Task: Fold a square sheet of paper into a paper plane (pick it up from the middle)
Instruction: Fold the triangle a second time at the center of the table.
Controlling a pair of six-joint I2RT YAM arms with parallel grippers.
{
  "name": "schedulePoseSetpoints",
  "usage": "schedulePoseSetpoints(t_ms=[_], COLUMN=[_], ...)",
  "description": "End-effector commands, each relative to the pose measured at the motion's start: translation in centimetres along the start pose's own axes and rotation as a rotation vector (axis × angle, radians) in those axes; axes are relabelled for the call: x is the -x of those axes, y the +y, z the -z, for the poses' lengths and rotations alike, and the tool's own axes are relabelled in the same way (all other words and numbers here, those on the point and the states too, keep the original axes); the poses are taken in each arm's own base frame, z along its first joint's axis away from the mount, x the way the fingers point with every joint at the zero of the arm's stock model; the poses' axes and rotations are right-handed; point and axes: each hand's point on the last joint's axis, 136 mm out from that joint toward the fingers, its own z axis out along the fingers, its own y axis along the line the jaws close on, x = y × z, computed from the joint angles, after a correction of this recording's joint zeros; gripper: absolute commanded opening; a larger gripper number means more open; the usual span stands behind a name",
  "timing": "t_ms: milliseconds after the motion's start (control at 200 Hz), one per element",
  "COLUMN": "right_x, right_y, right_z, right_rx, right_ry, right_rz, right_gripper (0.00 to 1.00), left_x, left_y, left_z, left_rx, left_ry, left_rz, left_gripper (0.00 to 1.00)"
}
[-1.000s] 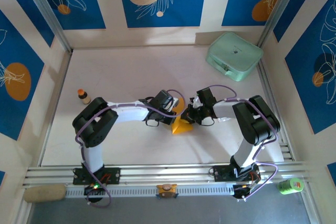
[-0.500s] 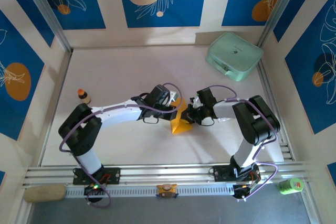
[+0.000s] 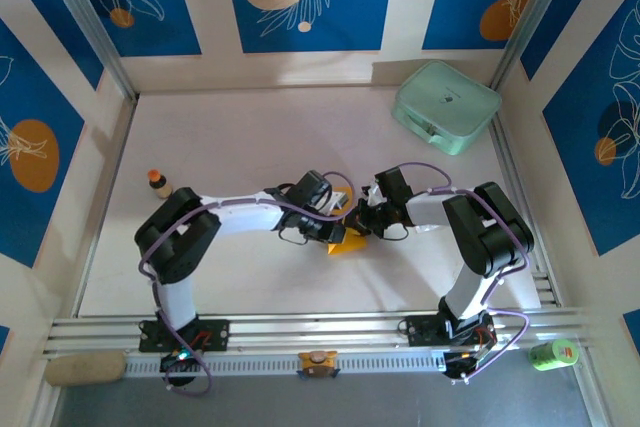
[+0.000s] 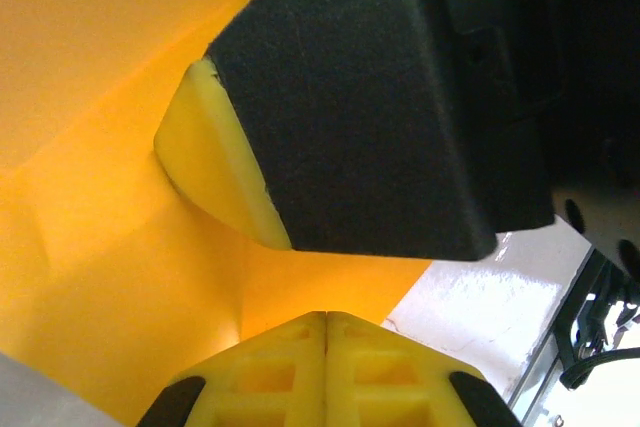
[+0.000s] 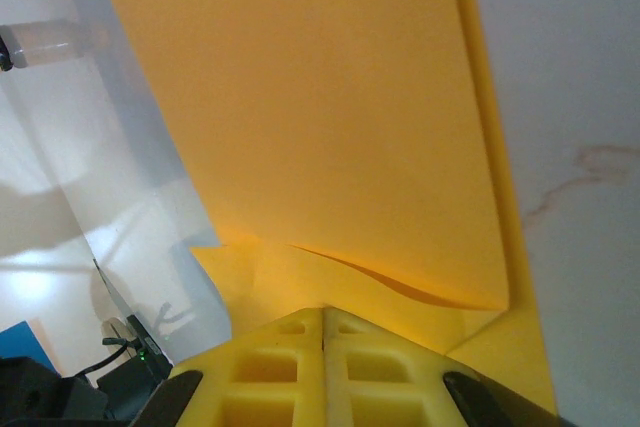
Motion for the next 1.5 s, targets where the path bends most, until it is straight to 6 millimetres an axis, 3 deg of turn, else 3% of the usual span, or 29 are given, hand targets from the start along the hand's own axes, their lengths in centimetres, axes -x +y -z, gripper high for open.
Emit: schedulePoseSetpoints(t_ms=[0,265,690,1035,1355,1495], right_x=[-1.2,-1.2,-1.2,-1.1,-1.1,-1.1], right_y=[-2.8,-2.9,-3.3,-3.3,-3.6,-3.5], right_z=[-0.1,-0.1,0.1,0.1,0.1,0.2], right_rx=[-0.084,-0.089,-0.092,-0.091,-0.095,-0.092], right_ry=[0.018,0.019,0.014,0.011,0.01,0.01], right_rz=[-0.073,-0.076,-0.085,-0.085,-0.092,-0.09], right_gripper=[0.02,0.02,0.02,0.02,0.02,0.02], left_x=[0.8,0.0,-2.3,-3.6,-7.4,-7.7], left_y=[-1.3,0.2,1.7,2.2,3.2,3.6], left_z=[-0.3,-1.6,-1.6,-0.8,-0.1,0.7], left_rx=[-0.046,-0.011,0.021,0.045,0.095,0.138], left_ry=[-0.002,0.042,0.083,0.106,0.188,0.181], left_rz=[-0.013,0.01,0.034,0.031,0.009,-0.001], left_gripper=[0.03,0.03,0.03,0.03,0.02,0.02])
